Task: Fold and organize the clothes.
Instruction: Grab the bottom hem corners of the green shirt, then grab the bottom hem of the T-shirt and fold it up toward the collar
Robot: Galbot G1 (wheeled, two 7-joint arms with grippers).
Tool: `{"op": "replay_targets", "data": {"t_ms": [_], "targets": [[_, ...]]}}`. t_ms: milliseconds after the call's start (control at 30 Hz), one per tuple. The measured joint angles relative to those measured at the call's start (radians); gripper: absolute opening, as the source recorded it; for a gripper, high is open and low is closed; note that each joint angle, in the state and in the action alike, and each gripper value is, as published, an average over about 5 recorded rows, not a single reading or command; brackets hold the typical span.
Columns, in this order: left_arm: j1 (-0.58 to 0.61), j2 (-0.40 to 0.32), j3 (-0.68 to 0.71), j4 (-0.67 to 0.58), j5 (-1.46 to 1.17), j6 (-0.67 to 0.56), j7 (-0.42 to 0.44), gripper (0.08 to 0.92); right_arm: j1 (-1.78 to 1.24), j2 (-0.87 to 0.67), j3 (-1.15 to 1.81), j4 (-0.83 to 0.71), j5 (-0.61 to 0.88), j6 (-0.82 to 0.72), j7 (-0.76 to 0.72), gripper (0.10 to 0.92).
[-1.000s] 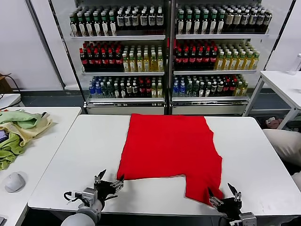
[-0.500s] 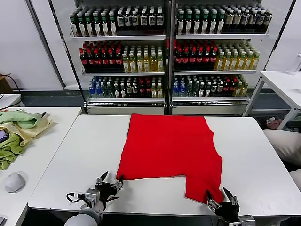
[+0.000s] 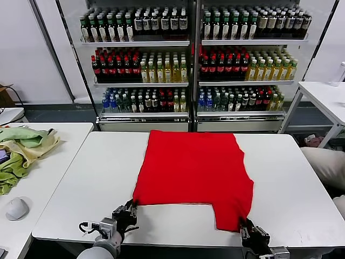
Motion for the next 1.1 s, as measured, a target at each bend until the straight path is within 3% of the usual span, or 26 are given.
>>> {"op": "replay_targets", "data": {"t_ms": [167,467,933,1100], "targets": [[0.015,0.009,-0.009,-0.013,0.008,-0.01,0.0,0.086,-0.027,-0.023,0.036,0.043,0.02,0.008,-0.034,0.113],[0.103,0.062,-0.056,-0.092,0.004,-0.022,-0.021,0.085,-0.142,-0.031,0.099,0.145,-0.001,0.019,-0.086,0.113],[0.372,0.151,-0.215,-0.313,-0.037,0.017,-0.085,0.085,-0.203,-0.001,0.109,0.237,-0.062,0.02,-0.076,0.113],[0.378,0.159,-0.251,-0.343,-0.059,0.021,-0.088,0.085,-0.112,0.01,0.078,0.219,-0.064,-0.009,-0.053,0.113]]}}
